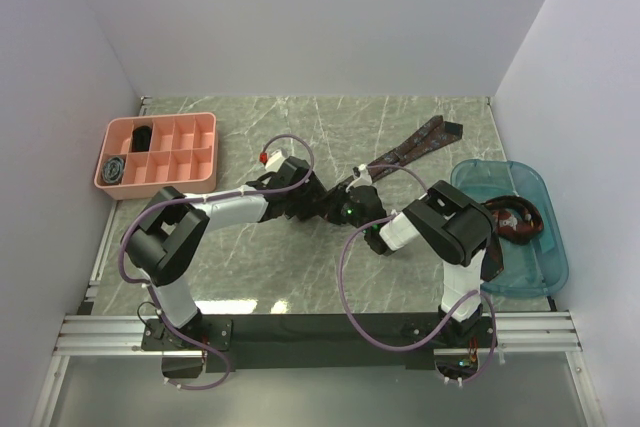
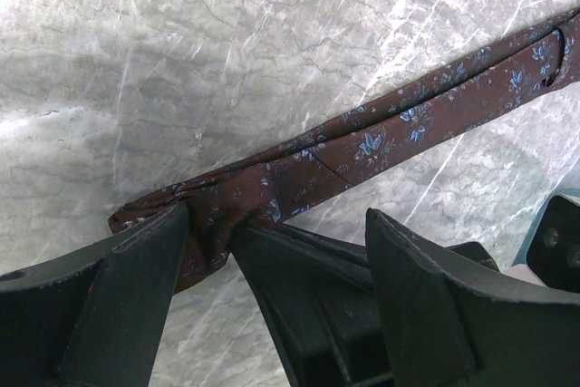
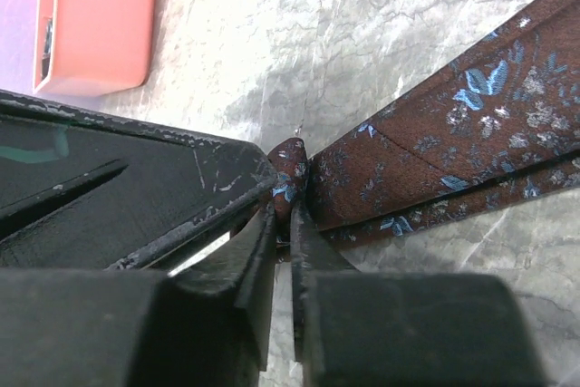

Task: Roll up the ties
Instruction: Roll the tie

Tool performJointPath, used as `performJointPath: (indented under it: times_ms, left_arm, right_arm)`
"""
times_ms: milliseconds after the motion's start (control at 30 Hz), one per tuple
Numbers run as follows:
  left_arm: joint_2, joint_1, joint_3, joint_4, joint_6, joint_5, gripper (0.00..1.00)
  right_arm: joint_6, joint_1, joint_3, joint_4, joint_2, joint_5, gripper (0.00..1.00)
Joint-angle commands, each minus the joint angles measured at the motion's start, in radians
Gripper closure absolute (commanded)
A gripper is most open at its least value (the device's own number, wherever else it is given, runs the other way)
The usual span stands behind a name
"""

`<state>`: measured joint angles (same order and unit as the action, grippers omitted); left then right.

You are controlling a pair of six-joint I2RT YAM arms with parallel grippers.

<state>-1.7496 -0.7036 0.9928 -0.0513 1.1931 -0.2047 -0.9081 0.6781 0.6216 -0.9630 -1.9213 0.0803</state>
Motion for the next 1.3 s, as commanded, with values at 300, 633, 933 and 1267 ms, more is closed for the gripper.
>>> performJointPath:
  times_ms: [300,633,933,1267]
  left_arm:
    - [0.074,-0.014,-0.054,-0.007,0.013,-0.008,0.14]
    - [0.278,0.0,-0.203,0.045,0.062,-0.064,0.11]
    - [0.263,0.007,-0.368,0.224,0.14,-0.022,0.17]
    - [0.167,0.029,-0.405,0.389,0.114,0.028,0.31]
  right_arm:
    - [-0.1,-0.02,-0.037,0.044,-0.062,-0.036,1.0]
    - [-0.156,-0.04,-0.062,0.139,-0.055,-0.033,1.0]
    - [-0.167,-0.052,-0.063,0.187,-0.059,-0.024,1.0]
    - [-0.175,-0.063,-0.053,0.224,-0.07,-0.008,1.0]
